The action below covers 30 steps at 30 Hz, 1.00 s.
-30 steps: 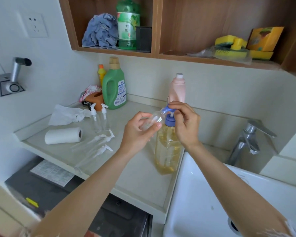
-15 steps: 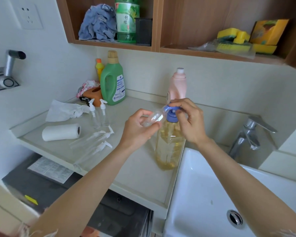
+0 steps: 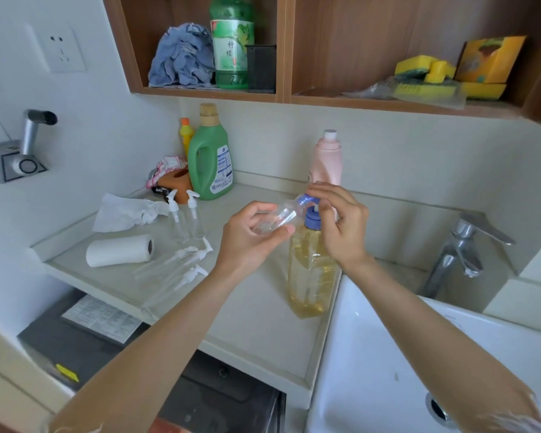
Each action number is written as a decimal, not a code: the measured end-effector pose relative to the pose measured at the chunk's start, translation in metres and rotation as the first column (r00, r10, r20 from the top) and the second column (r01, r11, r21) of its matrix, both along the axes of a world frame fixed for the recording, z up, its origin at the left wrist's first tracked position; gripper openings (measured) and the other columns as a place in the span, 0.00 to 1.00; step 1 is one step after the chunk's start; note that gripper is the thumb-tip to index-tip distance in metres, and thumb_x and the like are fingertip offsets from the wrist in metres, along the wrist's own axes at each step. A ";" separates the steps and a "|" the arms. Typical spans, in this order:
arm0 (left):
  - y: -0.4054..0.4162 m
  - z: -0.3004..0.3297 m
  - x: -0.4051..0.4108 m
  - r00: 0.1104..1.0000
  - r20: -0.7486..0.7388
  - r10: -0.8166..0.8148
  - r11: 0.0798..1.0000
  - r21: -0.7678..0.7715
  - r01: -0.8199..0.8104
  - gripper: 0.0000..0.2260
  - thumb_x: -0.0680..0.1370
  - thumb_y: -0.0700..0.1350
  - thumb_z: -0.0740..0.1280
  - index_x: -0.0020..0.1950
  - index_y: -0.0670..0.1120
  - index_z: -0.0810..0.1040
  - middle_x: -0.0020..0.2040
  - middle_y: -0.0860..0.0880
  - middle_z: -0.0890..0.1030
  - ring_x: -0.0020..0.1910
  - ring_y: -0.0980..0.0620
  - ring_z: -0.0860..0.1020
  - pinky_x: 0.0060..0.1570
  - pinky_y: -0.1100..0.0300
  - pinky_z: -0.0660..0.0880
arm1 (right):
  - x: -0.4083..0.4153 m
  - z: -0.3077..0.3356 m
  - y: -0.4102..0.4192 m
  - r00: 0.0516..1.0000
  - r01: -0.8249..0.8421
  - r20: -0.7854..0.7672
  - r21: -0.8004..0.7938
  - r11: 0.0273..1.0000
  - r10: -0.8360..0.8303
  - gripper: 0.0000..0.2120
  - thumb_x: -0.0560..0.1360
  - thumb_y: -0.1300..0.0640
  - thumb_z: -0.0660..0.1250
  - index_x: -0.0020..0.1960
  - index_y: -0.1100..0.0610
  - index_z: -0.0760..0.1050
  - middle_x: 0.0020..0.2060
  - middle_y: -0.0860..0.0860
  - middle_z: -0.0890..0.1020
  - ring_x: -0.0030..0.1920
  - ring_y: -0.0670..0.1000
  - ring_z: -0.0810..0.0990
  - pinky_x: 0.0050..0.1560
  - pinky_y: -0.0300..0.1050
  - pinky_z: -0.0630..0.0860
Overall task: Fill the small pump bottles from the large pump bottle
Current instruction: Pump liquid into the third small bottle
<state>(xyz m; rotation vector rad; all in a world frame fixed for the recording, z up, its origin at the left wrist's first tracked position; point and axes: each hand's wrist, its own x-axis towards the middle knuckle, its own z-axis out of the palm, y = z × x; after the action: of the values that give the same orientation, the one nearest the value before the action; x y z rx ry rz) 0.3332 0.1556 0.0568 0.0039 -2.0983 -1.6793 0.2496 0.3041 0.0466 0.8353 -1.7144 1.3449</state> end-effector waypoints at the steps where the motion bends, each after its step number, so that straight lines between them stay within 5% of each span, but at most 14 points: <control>1: 0.000 -0.002 -0.001 1.000 0.005 0.006 1.000 0.004 -0.006 0.16 0.66 0.48 0.78 0.50 0.50 0.78 0.45 0.51 0.85 0.35 0.58 0.79 0.37 0.63 0.73 | 0.000 -0.004 -0.004 1.000 -0.005 -0.003 -0.032 0.999 0.005 0.16 0.75 0.62 0.56 0.47 0.65 0.82 0.47 0.54 0.83 0.52 0.53 0.81 0.57 0.43 0.75; 7: 0.002 -0.012 -0.003 0.999 0.049 0.024 0.999 0.020 -0.025 0.14 0.68 0.43 0.78 0.51 0.47 0.79 0.45 0.49 0.85 0.36 0.59 0.80 0.39 0.61 0.75 | 0.000 -0.011 -0.006 0.999 -0.012 -0.045 -0.044 0.999 0.010 0.16 0.70 0.64 0.55 0.42 0.64 0.83 0.42 0.48 0.82 0.48 0.51 0.81 0.53 0.45 0.77; 11: 0.008 -0.009 0.002 0.997 0.071 0.031 0.998 0.047 -0.035 0.11 0.70 0.41 0.76 0.49 0.46 0.79 0.39 0.50 0.83 0.30 0.53 0.76 0.30 0.61 0.74 | -0.002 -0.006 -0.009 0.998 0.053 -0.028 -0.053 0.997 -0.054 0.15 0.70 0.64 0.57 0.37 0.62 0.82 0.39 0.45 0.81 0.44 0.49 0.81 0.47 0.44 0.77; 22: 0.007 0.005 0.005 0.997 0.071 -0.040 0.996 0.080 0.034 0.11 0.73 0.43 0.73 0.54 0.47 0.77 0.47 0.47 0.83 0.31 0.52 0.78 0.30 0.60 0.74 | -0.004 0.014 0.015 0.999 -0.008 -0.048 0.157 0.988 0.015 0.17 0.79 0.56 0.57 0.49 0.63 0.82 0.48 0.48 0.81 0.51 0.49 0.81 0.55 0.41 0.75; 25: 0.007 0.002 0.004 0.998 0.062 -0.027 0.997 0.079 0.022 0.11 0.73 0.42 0.73 0.54 0.47 0.78 0.45 0.48 0.83 0.31 0.51 0.78 0.29 0.61 0.74 | -0.006 0.003 0.012 0.999 -0.026 -0.036 0.121 0.992 0.031 0.21 0.81 0.50 0.56 0.51 0.64 0.81 0.50 0.51 0.82 0.54 0.51 0.80 0.58 0.40 0.74; 30: 0.006 -0.002 0.003 0.999 0.049 -0.014 0.997 0.073 0.010 0.13 0.70 0.44 0.75 0.52 0.48 0.78 0.43 0.49 0.83 0.31 0.51 0.77 0.26 0.62 0.72 | -0.004 -0.007 -0.002 0.996 0.062 -0.057 -0.014 0.998 -0.063 0.15 0.75 0.60 0.57 0.45 0.65 0.81 0.45 0.53 0.83 0.49 0.50 0.79 0.54 0.39 0.72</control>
<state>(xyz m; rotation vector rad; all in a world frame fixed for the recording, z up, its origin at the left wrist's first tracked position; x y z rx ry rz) 0.3357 0.1618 0.0546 0.0561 -2.0754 -1.7794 0.2455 0.3017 0.0392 0.7996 -1.6725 1.2763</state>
